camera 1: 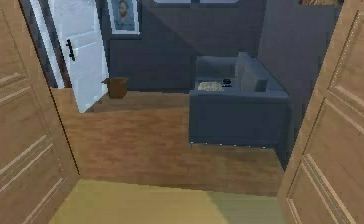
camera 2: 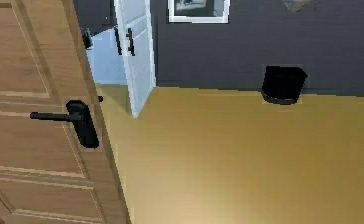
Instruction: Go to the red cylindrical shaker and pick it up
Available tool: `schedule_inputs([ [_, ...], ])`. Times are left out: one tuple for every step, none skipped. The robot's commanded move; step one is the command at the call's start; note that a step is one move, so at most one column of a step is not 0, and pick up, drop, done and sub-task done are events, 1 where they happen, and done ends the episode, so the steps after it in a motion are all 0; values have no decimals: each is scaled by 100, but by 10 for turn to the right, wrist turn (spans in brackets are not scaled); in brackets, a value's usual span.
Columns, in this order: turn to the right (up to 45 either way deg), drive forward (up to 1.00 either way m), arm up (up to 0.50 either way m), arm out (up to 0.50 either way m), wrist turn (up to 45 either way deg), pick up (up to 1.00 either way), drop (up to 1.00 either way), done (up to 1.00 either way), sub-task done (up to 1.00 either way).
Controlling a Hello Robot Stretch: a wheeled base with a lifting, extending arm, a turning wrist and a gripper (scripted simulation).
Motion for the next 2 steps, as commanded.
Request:
schedule_inputs([
  [30, 0, 0, 0, 0, 0, 0, 0, 0],
  [0, 10, 0, 0, 0, 0, 0, 0, 0],
])
